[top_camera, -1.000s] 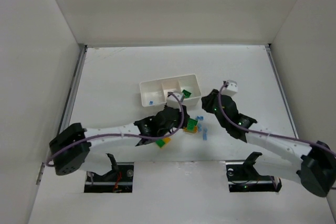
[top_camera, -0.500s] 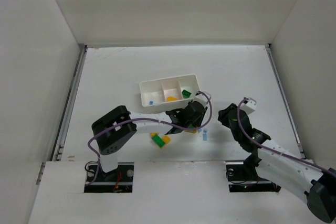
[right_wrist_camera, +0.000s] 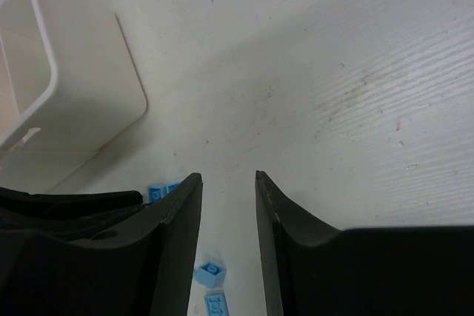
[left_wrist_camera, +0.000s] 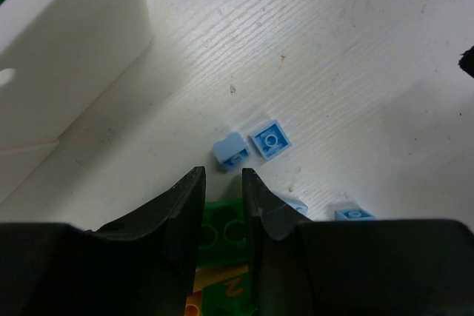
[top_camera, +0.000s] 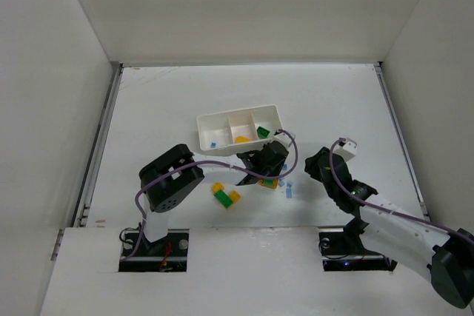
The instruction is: Sort the legos into containers by color
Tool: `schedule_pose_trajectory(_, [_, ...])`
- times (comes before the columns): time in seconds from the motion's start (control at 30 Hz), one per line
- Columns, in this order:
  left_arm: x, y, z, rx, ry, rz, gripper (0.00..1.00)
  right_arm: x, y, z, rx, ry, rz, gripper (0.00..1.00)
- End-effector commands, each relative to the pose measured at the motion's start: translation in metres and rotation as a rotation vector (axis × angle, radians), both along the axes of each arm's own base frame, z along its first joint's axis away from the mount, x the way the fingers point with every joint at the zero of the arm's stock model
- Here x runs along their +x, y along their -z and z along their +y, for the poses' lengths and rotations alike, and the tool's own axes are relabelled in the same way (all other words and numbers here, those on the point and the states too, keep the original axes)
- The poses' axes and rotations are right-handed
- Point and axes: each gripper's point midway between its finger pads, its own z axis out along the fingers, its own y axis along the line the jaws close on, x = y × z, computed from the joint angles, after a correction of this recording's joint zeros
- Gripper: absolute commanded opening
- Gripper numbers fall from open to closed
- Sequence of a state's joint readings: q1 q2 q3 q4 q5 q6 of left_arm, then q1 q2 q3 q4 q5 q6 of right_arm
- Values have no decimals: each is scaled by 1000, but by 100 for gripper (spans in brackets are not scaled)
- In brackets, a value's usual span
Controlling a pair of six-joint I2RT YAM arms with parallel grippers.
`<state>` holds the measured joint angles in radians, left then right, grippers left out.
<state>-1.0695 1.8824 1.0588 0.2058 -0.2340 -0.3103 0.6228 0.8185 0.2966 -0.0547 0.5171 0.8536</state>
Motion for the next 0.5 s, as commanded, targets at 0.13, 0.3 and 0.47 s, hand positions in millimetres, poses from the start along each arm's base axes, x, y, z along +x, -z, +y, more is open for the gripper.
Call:
schedule_pose_trajectory(0.13, [5,-17,-19,-54,42,-17,24,9,-9,12,36,-20,-43,41])
schedule_pose_trajectory(0.3, [5,-20,-20,-70,39,-22,23,9,-10,13,34,-24,-46,41])
schedule_pose_trajectory(0.47, [12,-20,-23,-67,24,-41,28,10,-11,15,34,-33,-53,41])
